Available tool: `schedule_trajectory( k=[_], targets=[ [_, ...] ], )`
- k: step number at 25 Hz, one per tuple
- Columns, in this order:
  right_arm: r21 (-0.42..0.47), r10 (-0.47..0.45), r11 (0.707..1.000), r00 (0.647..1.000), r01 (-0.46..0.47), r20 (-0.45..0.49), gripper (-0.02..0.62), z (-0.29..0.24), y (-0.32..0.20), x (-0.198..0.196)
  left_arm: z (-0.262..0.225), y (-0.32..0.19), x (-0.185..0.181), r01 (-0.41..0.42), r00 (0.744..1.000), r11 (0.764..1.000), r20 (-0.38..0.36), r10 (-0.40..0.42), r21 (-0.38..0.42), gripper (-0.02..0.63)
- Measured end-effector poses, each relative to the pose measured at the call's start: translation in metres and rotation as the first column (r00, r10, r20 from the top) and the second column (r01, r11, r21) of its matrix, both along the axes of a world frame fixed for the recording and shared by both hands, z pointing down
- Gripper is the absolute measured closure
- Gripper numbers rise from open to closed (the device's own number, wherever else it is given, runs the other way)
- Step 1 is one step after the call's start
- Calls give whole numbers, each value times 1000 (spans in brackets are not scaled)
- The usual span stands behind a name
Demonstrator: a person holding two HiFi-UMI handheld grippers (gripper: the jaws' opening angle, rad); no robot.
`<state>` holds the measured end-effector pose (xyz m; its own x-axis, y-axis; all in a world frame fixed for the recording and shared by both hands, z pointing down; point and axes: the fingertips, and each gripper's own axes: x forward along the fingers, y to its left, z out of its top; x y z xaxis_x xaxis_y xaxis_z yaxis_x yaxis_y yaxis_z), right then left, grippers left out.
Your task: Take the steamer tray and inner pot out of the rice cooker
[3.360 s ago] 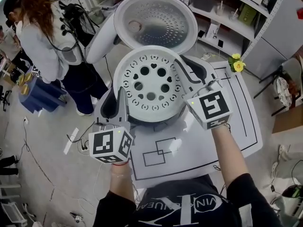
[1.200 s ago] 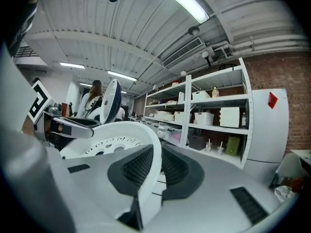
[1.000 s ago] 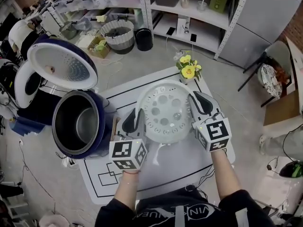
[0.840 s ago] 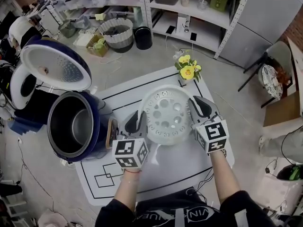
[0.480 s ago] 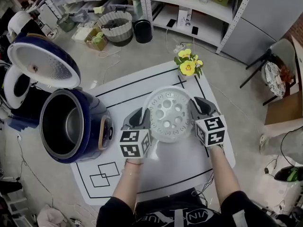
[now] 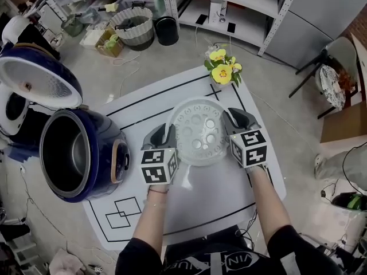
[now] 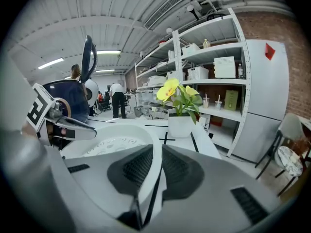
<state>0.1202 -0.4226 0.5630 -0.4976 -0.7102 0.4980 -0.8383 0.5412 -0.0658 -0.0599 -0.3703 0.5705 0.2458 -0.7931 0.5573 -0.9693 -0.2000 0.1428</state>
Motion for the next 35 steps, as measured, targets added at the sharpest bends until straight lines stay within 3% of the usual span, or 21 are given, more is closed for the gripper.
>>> schedule_trajectory(
  k=[9,11,12,20,29,35],
  targets=[
    [27,13,1000,999,-12,-33,529,6,0,3,-4,-2,6,-55,998,997,-14,56,55,526],
    [33,10,999,1000,-10,-13,449,5,1,1,-4,0,6,-59,998,996,-27,61,68,506],
    [36,11,999,1000,-11,-2,440,4,1,1,-5,1,5,-55,998,996,-29,57,77,502],
    [94,-10,996,1000,7,27,440,-28,11,-8,-35,13,-10,-17,999,988,-48,25,156,495],
    [150,-155,979,981,136,120,440,-86,50,-58,-92,44,-22,20,997,968,-78,0,252,495],
    [195,-254,954,960,229,118,440,-118,69,-96,-120,67,-33,37,995,954,-98,-9,296,495]
  ],
)
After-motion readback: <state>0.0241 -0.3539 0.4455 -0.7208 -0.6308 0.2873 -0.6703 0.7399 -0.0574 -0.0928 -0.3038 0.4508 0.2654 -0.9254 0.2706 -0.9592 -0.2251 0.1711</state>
